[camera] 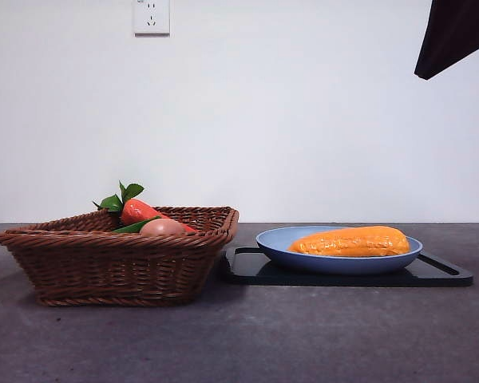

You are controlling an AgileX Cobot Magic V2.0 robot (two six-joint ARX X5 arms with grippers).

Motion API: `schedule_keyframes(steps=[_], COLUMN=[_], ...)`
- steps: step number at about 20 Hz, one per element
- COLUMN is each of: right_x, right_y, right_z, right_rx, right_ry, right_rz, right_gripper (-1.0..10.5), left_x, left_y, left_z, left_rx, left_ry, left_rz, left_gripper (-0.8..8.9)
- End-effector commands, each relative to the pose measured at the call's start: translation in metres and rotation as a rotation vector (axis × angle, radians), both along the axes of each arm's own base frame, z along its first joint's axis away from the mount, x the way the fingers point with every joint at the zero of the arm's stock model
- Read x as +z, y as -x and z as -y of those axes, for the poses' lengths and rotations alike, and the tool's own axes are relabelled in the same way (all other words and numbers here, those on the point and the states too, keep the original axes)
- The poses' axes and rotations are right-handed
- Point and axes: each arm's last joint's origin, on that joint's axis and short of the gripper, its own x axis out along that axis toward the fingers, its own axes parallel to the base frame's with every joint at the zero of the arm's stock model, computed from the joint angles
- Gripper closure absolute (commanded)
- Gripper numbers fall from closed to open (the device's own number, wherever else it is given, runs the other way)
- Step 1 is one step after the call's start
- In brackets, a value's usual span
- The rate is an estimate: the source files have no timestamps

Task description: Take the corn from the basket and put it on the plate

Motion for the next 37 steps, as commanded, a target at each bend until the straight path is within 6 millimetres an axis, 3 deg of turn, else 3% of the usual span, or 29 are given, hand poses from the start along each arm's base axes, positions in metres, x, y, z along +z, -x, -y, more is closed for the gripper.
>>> schedule_keyframes(steps=[1,8,14,24,37], right_x=[0.002,0.002,0.002,0.002,0.002], right_y=[-0.002,-0.002,-0.002,-0.002,-0.002], right_z=[-0.001,-0.001,-0.001,-0.001,-0.001], right_rx=[0.003,0.003,0.003,0.003,0.003], right_ry=[-0.003,-0.003,-0.003,-0.003,-0.003], right_rz=[0.012,0.012,0.012,0.012,0.013], right_gripper=[9.4,9.4,9.4,9.4,9.4], left_x=[-0.040,-0.144,-0.191,-0.232,-0.233], left_y=[0.006,0.035,0.046,0.045,0.046], left_z=[-0.002,-0.004,-0.006,-0.006,-0.006], left_rx=[0.017,0.185,0.298,0.321,0.323], left_ry=[0.011,0.098,0.155,0.205,0.214], left_rz=[0.029,0.026,0.026,-0.121,-0.137], left_gripper=[8.06,8.06,8.06,8.06,8.06])
